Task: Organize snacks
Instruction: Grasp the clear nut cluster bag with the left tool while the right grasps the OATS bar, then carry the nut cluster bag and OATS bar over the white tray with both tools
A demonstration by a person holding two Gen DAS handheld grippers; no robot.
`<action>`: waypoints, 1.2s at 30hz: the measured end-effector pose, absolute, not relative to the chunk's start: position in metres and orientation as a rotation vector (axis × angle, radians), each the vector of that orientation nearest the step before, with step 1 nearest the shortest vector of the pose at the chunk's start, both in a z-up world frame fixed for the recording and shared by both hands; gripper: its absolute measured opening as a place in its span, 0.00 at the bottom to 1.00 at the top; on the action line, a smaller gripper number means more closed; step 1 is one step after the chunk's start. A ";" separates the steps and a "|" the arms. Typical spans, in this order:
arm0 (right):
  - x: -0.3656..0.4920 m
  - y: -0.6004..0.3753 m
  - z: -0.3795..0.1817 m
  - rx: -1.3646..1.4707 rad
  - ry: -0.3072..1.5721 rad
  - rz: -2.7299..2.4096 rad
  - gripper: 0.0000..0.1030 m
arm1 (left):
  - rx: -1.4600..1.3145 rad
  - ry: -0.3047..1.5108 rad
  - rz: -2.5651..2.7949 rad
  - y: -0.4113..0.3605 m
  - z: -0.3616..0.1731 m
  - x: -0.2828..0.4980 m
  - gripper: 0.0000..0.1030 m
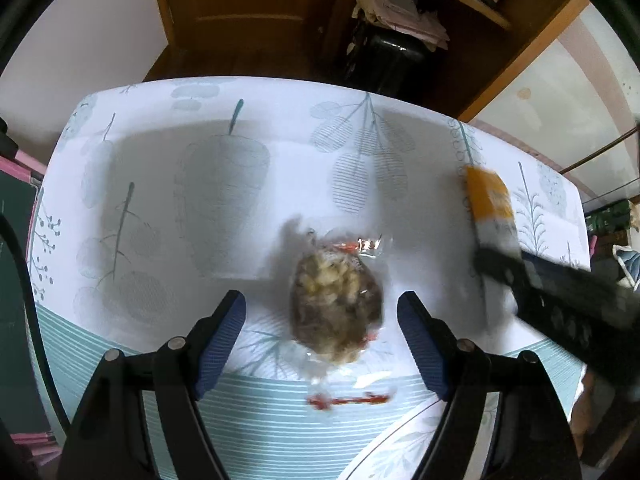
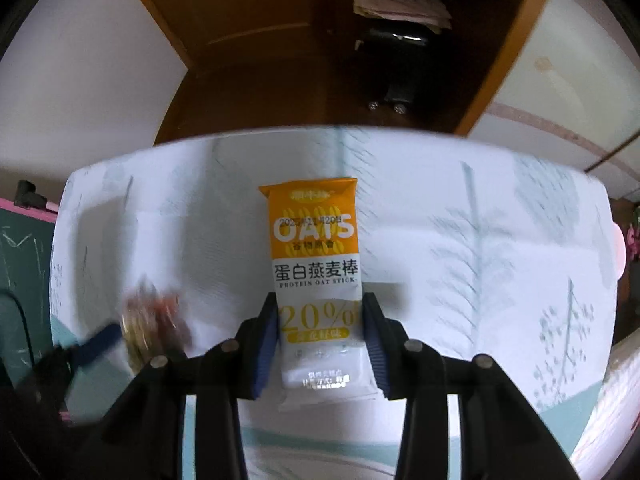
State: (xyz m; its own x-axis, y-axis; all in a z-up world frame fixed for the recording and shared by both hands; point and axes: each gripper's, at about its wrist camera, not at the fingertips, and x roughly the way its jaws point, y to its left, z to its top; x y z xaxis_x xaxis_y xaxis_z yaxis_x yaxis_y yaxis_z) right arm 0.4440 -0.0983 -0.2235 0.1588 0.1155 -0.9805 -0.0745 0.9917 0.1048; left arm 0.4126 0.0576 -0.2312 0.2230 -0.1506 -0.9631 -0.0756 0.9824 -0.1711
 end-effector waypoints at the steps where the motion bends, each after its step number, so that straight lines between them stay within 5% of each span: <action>1: 0.439 -0.104 -0.223 0.031 1.408 0.135 0.39 | -0.193 1.348 -0.052 0.054 -0.231 0.413 0.74; 6: 0.409 -0.130 -0.222 0.043 1.440 0.124 0.38 | -0.121 1.310 -0.011 0.040 -0.225 0.408 0.40; 12: 0.383 -0.145 -0.199 0.097 1.431 0.139 0.38 | -0.074 1.264 0.023 0.034 -0.184 0.392 0.39; 21: 0.309 -0.151 -0.070 0.115 1.226 0.191 0.38 | 0.027 1.039 -0.016 0.029 -0.028 0.323 0.39; 27: 0.239 -0.155 0.036 0.117 1.035 0.233 0.38 | 0.072 0.885 -0.058 0.020 0.078 0.239 0.39; 36: 0.120 -0.165 0.119 0.096 0.851 0.294 0.39 | 0.176 0.786 -0.172 0.009 0.146 0.103 0.40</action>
